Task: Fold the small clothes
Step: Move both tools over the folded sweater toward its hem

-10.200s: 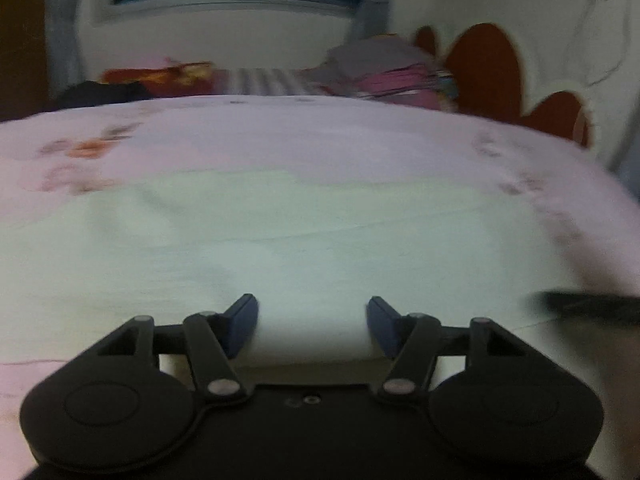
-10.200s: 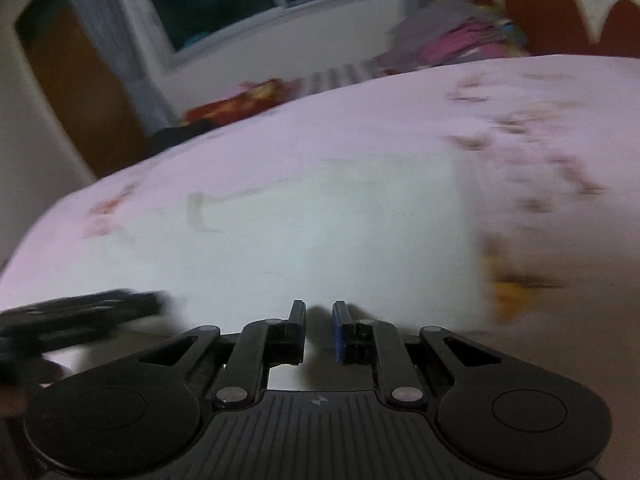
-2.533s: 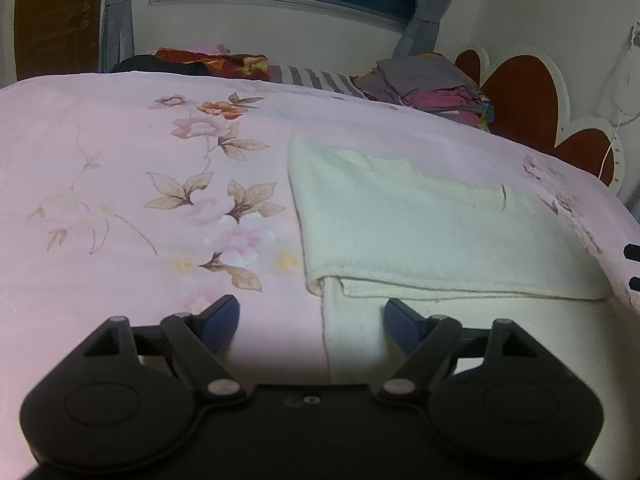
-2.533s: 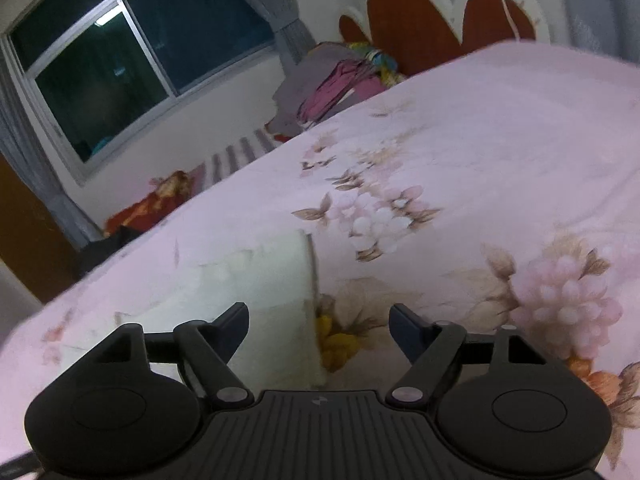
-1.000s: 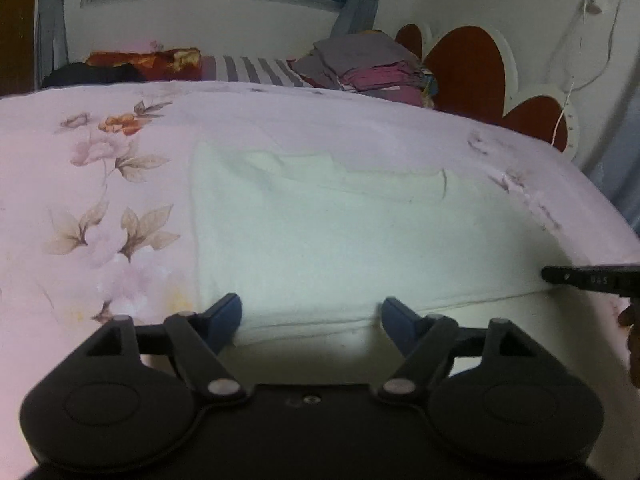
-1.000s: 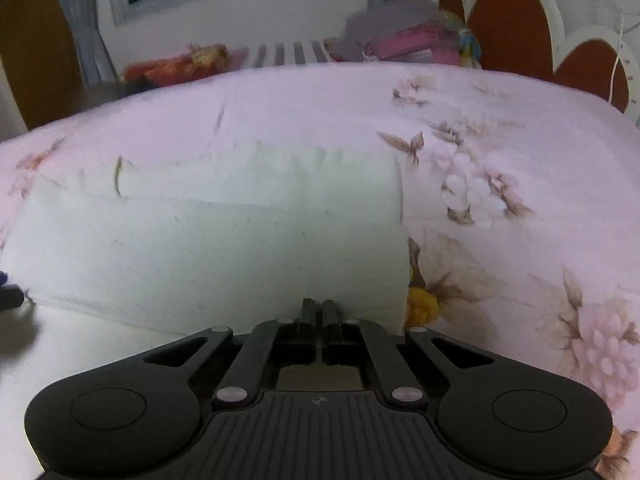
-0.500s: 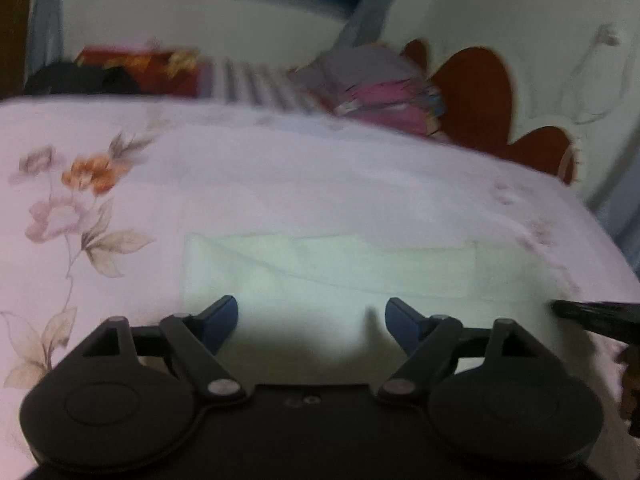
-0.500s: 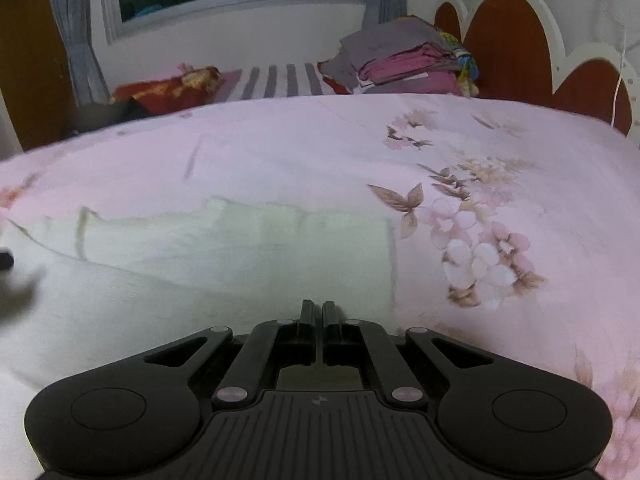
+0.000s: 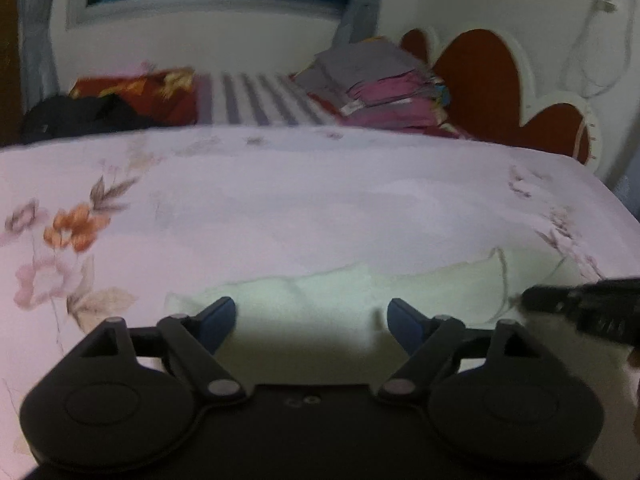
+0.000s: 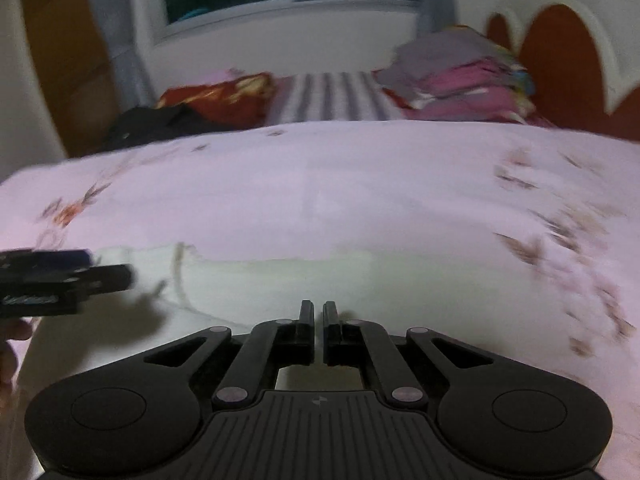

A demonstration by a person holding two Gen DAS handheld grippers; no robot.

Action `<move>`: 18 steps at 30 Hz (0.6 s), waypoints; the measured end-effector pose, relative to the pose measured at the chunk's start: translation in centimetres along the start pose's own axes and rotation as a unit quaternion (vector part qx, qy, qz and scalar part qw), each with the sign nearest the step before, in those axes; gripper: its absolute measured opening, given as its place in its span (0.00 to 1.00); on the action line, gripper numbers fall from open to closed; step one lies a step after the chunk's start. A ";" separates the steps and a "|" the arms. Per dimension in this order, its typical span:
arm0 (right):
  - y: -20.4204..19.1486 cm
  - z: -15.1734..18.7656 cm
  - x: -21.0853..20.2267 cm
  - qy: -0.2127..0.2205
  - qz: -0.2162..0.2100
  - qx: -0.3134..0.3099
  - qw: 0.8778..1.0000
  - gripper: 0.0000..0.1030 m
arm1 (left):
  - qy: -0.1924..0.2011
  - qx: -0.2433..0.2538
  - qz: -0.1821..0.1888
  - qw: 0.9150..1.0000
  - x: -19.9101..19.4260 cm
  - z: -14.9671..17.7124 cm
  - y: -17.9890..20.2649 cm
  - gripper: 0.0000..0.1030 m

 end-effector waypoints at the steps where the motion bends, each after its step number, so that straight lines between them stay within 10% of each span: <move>1: -0.7 0.0 0.5 -0.006 -0.009 -0.004 1.000 0.00 | -0.002 -0.001 0.000 1.000 0.1 0.0 -0.1 0.80; 11: -2.4 0.9 2.5 -0.009 -0.004 -0.043 0.999 0.00 | 0.002 -0.005 -0.010 1.000 0.1 0.9 -1.2 0.81; 16: 4.0 1.5 1.3 -0.008 0.063 0.041 0.997 0.00 | 0.006 -0.038 -0.057 0.998 -2.2 2.7 -3.7 0.78; 18: 4.8 1.3 0.4 -0.008 0.046 0.067 0.997 0.00 | 0.025 -0.061 -0.023 0.998 -3.8 3.9 -2.9 0.78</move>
Point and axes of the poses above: each gripper's, at about its wrist camera, not at the fingertips, and x roughly the way its jaws point, y to its right, z to its underside, the point moved 1 cm from there along x, roughly the way its jaws point, and after that the axes turned 9 degrees about -y, right-handed, at the moved point
